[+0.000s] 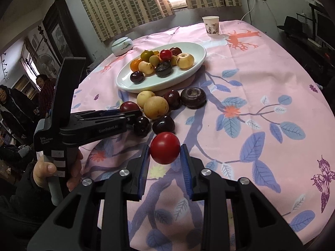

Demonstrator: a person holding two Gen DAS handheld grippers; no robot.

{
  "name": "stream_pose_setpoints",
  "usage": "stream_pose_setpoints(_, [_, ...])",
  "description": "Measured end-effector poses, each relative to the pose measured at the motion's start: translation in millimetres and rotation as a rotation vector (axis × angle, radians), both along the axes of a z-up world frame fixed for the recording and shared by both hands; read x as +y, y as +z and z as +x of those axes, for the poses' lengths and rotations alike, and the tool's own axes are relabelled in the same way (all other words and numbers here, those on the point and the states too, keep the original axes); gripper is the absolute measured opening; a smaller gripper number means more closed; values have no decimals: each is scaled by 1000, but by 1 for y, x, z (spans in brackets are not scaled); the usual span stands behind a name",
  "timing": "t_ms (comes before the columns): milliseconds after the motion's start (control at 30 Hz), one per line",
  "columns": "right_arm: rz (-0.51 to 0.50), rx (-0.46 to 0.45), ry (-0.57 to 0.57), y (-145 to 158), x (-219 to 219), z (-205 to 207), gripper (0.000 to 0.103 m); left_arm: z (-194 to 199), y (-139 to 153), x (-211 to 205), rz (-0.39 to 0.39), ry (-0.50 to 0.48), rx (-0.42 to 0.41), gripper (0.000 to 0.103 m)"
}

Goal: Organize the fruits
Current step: 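Grasp a dark red plum with the left tool while the right tool grasps a red tomato, then lower the plum and tomato onto the white plate and open both tools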

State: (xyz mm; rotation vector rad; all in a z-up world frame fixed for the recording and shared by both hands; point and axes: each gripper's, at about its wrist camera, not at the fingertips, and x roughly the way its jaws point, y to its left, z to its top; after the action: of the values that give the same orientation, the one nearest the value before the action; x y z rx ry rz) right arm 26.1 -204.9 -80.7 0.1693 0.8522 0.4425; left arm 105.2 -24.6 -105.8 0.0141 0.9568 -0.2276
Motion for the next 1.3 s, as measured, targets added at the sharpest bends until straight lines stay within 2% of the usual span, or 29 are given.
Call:
stream_pose_setpoints(400, [-31,-4,43,3,25,2,30,-46,27,21,-61,1,-44,39])
stream_pose_setpoints(733, [-64,-19,60,13,39,13,30,-43,41,39,-68,17,-64,39])
stream_pose_setpoints(900, [-100,-37,79,25,44,36,30,-17,57,49,-39,31,-75,39])
stream_pose_setpoints(1033, [-141,-56,100,39,53,77,30,26,74,54,19,44,-88,39])
stream_pose_setpoints(1100, [-159,-61,106,44,59,100,30,52,79,57,20,49,-78,39])
stream_pose_setpoints(1200, [-185,-63,98,47,69,136,30,85,77,59,50,61,-66,40])
stream_pose_setpoints(1300, [-200,-41,89,40,74,164,30,109,65,66,40,82,-24,40])
